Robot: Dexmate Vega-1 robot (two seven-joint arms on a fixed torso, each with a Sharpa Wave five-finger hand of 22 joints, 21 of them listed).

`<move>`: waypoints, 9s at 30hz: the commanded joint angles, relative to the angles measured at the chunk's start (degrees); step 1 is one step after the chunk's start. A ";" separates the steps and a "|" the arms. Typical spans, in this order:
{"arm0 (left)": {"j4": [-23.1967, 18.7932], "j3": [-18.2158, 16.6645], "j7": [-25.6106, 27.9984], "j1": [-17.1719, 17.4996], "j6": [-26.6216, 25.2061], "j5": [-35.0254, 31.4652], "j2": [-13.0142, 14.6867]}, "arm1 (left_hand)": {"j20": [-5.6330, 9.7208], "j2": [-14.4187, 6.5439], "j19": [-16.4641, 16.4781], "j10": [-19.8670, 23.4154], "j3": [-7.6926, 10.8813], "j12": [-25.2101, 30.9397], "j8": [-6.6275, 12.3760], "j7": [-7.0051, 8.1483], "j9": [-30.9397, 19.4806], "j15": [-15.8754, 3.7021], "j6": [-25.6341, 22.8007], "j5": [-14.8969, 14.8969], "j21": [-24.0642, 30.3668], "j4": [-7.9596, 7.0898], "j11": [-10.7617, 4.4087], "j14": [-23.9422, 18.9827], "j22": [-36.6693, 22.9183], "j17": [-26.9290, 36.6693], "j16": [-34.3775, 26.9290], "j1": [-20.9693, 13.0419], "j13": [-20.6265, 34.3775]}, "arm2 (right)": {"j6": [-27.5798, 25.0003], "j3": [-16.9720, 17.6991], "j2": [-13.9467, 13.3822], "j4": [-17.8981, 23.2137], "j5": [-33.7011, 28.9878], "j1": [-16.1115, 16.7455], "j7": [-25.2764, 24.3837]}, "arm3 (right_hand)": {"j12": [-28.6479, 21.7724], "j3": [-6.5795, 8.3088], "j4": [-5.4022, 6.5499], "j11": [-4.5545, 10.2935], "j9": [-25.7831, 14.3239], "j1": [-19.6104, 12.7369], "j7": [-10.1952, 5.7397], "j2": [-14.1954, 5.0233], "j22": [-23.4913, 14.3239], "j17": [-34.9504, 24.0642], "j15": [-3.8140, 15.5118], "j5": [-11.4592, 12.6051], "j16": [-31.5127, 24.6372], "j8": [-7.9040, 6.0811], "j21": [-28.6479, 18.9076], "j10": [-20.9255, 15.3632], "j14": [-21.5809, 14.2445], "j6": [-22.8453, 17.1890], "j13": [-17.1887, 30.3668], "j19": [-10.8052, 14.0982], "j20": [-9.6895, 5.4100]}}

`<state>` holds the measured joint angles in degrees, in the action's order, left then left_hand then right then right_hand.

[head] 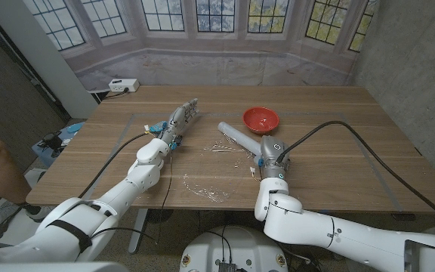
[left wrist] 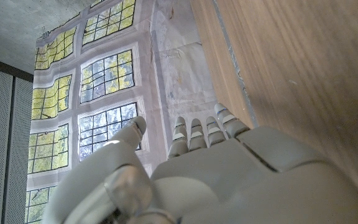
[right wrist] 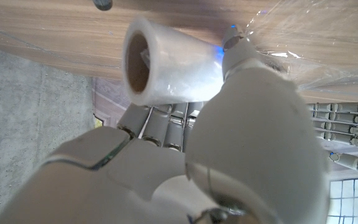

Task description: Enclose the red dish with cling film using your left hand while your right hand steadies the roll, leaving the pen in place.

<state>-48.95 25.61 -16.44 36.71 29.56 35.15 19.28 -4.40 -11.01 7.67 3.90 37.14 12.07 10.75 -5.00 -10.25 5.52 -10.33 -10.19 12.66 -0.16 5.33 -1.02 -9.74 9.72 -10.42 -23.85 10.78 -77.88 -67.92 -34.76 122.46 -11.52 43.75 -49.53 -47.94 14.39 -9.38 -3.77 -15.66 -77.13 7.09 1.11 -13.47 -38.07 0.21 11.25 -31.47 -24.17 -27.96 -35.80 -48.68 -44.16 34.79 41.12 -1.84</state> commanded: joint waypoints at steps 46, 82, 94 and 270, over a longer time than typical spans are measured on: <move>-2.98 0.53 0.64 0.82 -2.54 -0.42 1.60 | -0.19 0.04 0.62 -0.42 -0.28 -0.11 -0.06 -0.19 -0.32 0.72 -0.46 -0.40 -0.65 0.07 0.43 0.21 -0.30 0.17 0.00 -0.88 0.36 | 10.10 11.82 3.32 -1.04 -12.97 11.87 9.49 | 0.48 0.18 0.55 11.14 0.33 -2.87 -11.88 -4.32 -0.51 -0.73 13.47 0.01 3.39 -0.25 -3.15 -12.44 -7.73 -13.24 -0.91 -0.73 -1.07; 0.76 0.56 -1.11 -1.53 -2.06 -0.25 0.71 | -0.25 0.02 0.70 -0.49 -0.41 -0.12 -0.07 -0.18 -0.33 0.77 -0.50 -0.40 -0.85 0.02 0.45 0.21 -0.31 0.18 -0.04 -0.97 0.37 | -2.10 10.84 10.58 -3.82 -43.69 7.34 52.79 | 3.89 -0.35 1.73 6.64 0.94 -1.09 -8.85 -7.68 0.83 -3.26 10.67 -0.74 7.11 3.27 -5.12 -8.85 -3.71 -7.98 -3.50 -4.79 -0.52; 2.32 0.56 -1.80 -2.39 -1.97 -0.17 0.28 | -0.42 0.00 0.65 -0.48 -0.46 -0.11 -0.06 -0.07 -0.33 0.99 -0.54 -0.40 -0.93 -0.03 0.66 0.33 -0.31 0.19 -0.01 -0.97 0.37 | -2.10 12.58 11.67 -3.98 -42.15 7.98 51.80 | 4.06 -0.44 2.61 6.46 0.93 0.55 -7.86 -10.18 1.29 -3.61 9.91 -0.94 7.20 4.17 -5.73 -8.48 -3.72 -7.29 -3.73 -5.18 -0.23; -36.34 -0.24 -2.50 10.33 -30.10 7.59 20.97 | -4.72 4.77 14.01 11.08 -4.07 3.35 0.61 -3.13 -0.27 1.61 -4.13 -1.32 2.66 9.22 1.85 -14.96 -1.09 0.47 -2.28 -4.62 1.43 | 28.80 31.47 1.78 10.65 -3.50 18.25 12.37 | 3.71 -0.29 0.62 8.53 0.77 2.25 -9.15 -9.54 2.66 -6.00 11.71 -0.39 11.04 5.58 -11.35 -12.02 -7.52 -11.62 -4.52 -5.73 -2.35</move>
<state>-84.05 25.61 -18.47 46.52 1.60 41.86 38.76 -9.04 -6.01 21.12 14.14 32.94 15.06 11.07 -8.18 -10.41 7.17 -13.75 -11.25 14.81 8.79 7.38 -15.16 -10.57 10.02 -12.30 -27.64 11.87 -49.39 -37.11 -32.40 132.66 -15.07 61.90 -37.69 -43.82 13.71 -8.71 -2.31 -14.79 -75.00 6.46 -1.03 -10.66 -43.94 6.25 10.61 -20.53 -18.13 -39.00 -40.52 -54.71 -46.40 30.16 35.88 -3.37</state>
